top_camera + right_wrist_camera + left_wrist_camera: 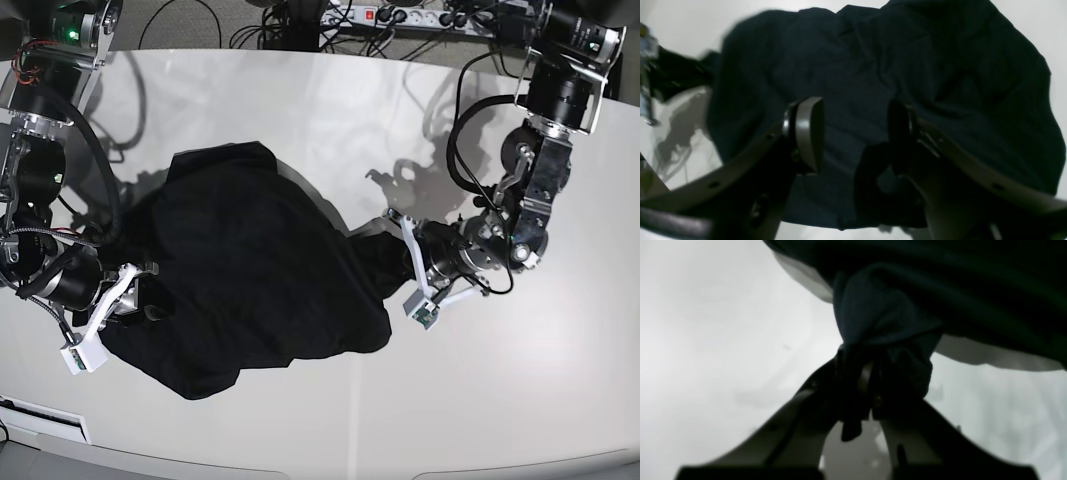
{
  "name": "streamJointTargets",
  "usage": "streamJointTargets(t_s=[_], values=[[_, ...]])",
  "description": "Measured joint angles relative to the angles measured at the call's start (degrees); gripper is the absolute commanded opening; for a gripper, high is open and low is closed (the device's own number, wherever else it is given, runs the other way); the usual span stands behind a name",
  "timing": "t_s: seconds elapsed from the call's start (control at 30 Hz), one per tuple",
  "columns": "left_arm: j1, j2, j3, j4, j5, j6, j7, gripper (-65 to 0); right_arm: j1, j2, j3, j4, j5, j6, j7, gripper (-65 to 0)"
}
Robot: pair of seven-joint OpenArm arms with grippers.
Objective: Layout the t-shirt on the table in an organized manner, then fold the t-shirt properly
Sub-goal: 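Stretch the t-shirt between both grippers and lay it flat, then regrasp the t-shirt edge with the right gripper and pull it outward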
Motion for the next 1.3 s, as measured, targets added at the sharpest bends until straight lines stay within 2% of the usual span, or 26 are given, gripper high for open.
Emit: streamJointTargets(t_s=[0.1, 0.2, 0.3, 0.4, 0.63, 0.7, 0.8, 0.83, 0.87, 0.93, 1.03, 1.07, 1.17, 1.23, 1.3], values=[[-0.11, -2.82, 0.09, 2.97, 4.85, 0.28, -0.2, -65.0, 0.0, 0.02, 0.0, 0.0, -0.02, -0.02, -0.9, -32.7], [-1.09, -6.78, 0.09, 3.58, 7.74, 3.65, 0.11, -65.0, -0.33, 0.11, 0.0, 0.0, 0.02, -0.02, -0.85, -32.7], [-3.41, -10.38, 0.04, 3.63, 7.67, 4.31, 0.11, -65.0, -1.42, 0.11, -0.02, 0.02, 0.07, 1.7, -0.87, -32.7], [-5.42, -12.46, 0.09, 3.69, 7.34, 4.26, 0.02, -65.0, -2.6, 0.11, -0.02, 0.02, 0.02, 1.9, -0.87, -32.7], [-10.14, -14.62, 0.09, 3.56, 1.01, 4.0, -0.37, -65.0, -6.16, 0.0, 0.02, 0.04, 0.2, 1.9, -0.57, -32.7], [-11.06, -14.4, 0.09, 2.1, -0.02, 2.71, -2.84, -63.9, -7.39, -0.04, -0.52, 0.02, -0.52, 1.9, -0.55, -32.6], [-11.45, -14.12, 0.15, -0.02, -1.03, 1.36, -4.92, -33.6, -7.91, -0.02, -2.08, 0.02, -3.13, 1.88, 0.0, -32.6], [-11.56, -14.12, 0.15, -0.81, -0.55, 1.44, -4.96, -26.3, -8.02, -0.02, -2.32, 0.02, -3.02, 1.88, 0.48, -32.6], [-11.67, -14.19, 0.13, -1.42, -0.33, 1.77, -4.76, -23.4, -8.17, -0.02, -2.32, 0.02, -2.97, 1.92, 1.07, -32.6], [-11.67, -14.47, 0.13, -1.86, -0.31, 4.76, -3.74, -23.0, -8.31, 0.0, -2.29, 0.02, -2.84, 2.12, 1.09, -32.6], [-11.85, -14.58, 0.09, -1.84, -1.18, 6.03, 1.49, -23.0, -8.46, 0.02, -2.62, 0.02, -2.36, 3.8, 1.07, -32.6], [-11.89, -14.58, 0.09, -1.84, -3.23, 5.99, 3.39, -23.0, -8.5, 0.15, -3.23, 0.02, -2.38, 3.82, 1.07, -32.6], [-11.85, -14.56, 0.09, -1.84, -11.15, 0.9, 10.08, -23.9, -9.16, 0.22, -6.91, 0.02, -2.64, 3.85, 1.09, -32.7], [-11.8, -14.53, 0.09, -1.81, -16.61, -3.39, 12.79, -28.3, -9.84, 0.11, -9.7, 0.02, -4.7, 3.96, 1.11, -32.7], [-11.67, -14.43, 0.09, -1.77, -20.15, -6.71, 13.11, -32.6, -10.25, 0.15, -12.07, 0.02, -7.82, 4.02, 1.14, -32.7]])
